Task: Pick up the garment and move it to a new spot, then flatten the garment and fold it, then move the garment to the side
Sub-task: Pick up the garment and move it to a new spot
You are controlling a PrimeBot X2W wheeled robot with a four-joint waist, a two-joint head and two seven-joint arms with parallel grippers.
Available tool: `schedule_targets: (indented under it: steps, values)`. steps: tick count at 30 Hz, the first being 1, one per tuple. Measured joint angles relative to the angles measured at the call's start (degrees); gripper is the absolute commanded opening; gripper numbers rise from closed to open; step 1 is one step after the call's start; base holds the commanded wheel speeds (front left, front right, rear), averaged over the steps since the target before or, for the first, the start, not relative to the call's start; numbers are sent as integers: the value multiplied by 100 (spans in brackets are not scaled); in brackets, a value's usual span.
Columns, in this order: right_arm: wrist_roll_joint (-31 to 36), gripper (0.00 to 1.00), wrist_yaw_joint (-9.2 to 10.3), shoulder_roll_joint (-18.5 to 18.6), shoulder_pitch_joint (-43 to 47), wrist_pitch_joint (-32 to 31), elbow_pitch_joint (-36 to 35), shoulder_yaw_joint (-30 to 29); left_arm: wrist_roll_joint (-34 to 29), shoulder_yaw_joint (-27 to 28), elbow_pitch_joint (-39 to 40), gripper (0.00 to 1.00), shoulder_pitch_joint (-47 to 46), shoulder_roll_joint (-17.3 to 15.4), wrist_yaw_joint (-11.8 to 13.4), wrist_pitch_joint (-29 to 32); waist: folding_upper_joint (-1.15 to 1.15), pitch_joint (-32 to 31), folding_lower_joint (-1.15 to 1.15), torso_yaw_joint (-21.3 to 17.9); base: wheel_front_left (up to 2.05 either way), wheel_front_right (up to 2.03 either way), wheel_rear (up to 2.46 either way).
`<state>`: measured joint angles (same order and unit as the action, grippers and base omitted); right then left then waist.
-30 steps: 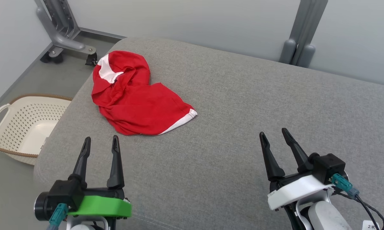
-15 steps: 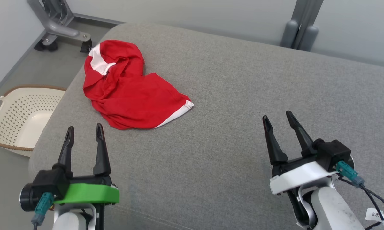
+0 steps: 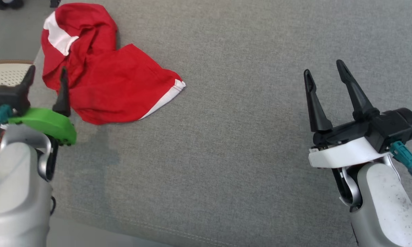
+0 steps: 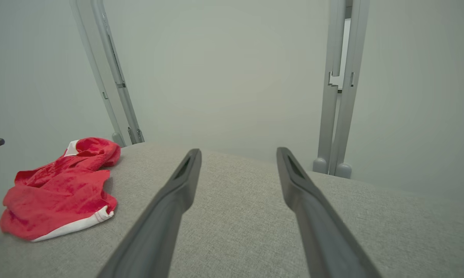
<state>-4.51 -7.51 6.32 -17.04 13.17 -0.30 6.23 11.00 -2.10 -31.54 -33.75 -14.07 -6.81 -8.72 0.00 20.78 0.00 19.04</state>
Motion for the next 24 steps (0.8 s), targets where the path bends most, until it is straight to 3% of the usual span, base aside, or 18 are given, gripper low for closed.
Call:
schedule_targets:
  steps: [7, 21, 22, 23, 24]
  values:
    - [90, 100, 0, 44, -76, -174, -397, -29, 126, -200, -1381, 100, -1278, -468, -52, 569, 0, 662, 0, -229, 0, 0, 0]
    - [163, 100, 0, 34, -85, -224, -550, -48, 358, -538, -3063, 100, -2455, -875, -62, 612, 0, 1408, 0, -673, 0, 0, 0]
    - [164, 100, 0, 34, -89, -224, -554, -45, 374, -548, -3133, 45, -2500, -879, -66, 612, 0, 1432, 0, -689, 0, 0, 0]
    - [165, 100, 0, 34, -91, -224, -555, -48, 397, -557, -3208, 11, -2542, -883, -67, 581, 0, 1457, 0, -707, 0, 0, 0]
    - [167, 100, 0, 32, -91, -223, -554, -53, 403, -559, -3272, 0, -2580, -886, -68, 508, 0, 1473, 0, -723, 0, 0, 0]
